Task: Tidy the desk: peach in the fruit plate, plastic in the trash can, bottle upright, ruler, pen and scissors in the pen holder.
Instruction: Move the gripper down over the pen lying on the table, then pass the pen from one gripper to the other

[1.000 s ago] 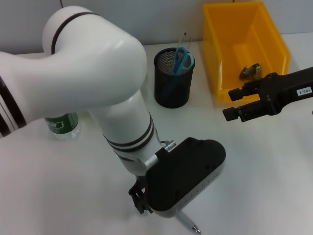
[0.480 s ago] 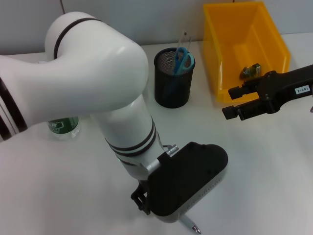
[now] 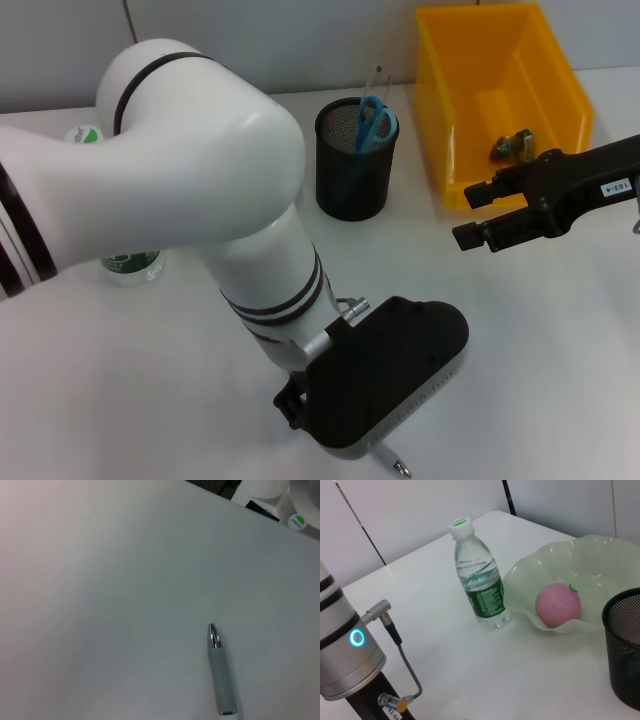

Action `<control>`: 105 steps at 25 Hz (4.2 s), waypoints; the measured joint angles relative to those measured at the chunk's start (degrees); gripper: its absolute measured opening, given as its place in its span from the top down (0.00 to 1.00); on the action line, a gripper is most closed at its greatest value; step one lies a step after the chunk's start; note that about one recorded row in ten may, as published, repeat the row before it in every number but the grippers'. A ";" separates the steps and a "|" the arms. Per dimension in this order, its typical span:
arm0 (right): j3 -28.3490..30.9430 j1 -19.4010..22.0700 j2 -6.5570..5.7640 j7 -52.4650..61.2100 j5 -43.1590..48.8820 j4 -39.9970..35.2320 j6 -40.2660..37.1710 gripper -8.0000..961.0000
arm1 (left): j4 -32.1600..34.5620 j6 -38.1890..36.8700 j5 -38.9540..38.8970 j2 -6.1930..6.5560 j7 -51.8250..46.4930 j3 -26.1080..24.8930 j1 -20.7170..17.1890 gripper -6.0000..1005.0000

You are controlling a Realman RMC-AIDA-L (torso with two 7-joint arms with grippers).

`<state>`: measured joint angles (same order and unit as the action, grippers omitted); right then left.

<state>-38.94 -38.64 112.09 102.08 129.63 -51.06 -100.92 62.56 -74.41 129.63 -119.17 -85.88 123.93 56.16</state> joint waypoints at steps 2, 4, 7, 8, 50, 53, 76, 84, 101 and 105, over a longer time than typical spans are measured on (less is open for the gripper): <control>0.00 -0.03 -0.04 0.01 -0.04 0.00 -0.07 0.20 | -0.05 0.20 0.00 0.00 -0.04 0.06 0.00 0.55; 0.01 -0.03 -0.04 0.01 -0.12 0.00 -0.12 0.20 | -0.17 0.46 0.01 0.00 -0.07 0.18 -0.01 0.58; 0.01 -0.03 -0.09 -0.02 -0.19 0.00 -0.15 0.20 | -0.24 0.65 0.01 0.00 -0.12 0.28 0.00 0.61; 0.01 -0.03 -0.14 -0.04 -0.19 0.00 -0.15 0.20 | -0.26 0.72 0.01 0.00 -0.14 0.32 0.01 0.62; -0.08 -0.27 -0.47 -0.04 0.01 -0.18 0.33 0.20 | 0.21 1.13 0.42 -0.01 -0.14 -0.62 0.03 0.85; 0.22 0.11 -0.48 -0.04 -0.05 -0.94 0.19 0.20 | 1.31 -3.10 -0.12 -0.01 -1.45 -8.09 -0.55 0.85; 4.30 7.50 0.12 -8.57 -12.03 -1.63 -0.07 0.20 | -0.47 -8.34 -46.37 0.20 -6.20 -52.77 -26.04 0.85; 4.46 11.19 0.92 -15.20 -21.25 0.56 -1.76 0.20 | -16.91 -10.90 -71.28 0.20 5.83 -48.86 -28.23 0.85; 4.50 10.49 7.10 -54.29 -36.02 16.19 -0.11 0.20 | -34.69 -15.96 -130.02 -0.02 17.51 -15.77 -28.02 0.85; 4.48 9.02 7.08 -62.77 -40.13 21.93 1.28 0.20 | -34.41 -15.76 -136.43 -0.01 16.45 -11.49 -27.99 0.85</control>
<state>-34.46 -29.62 119.18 39.30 89.50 -29.13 -99.64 28.15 -90.17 -6.80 -119.18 -69.43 112.44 28.18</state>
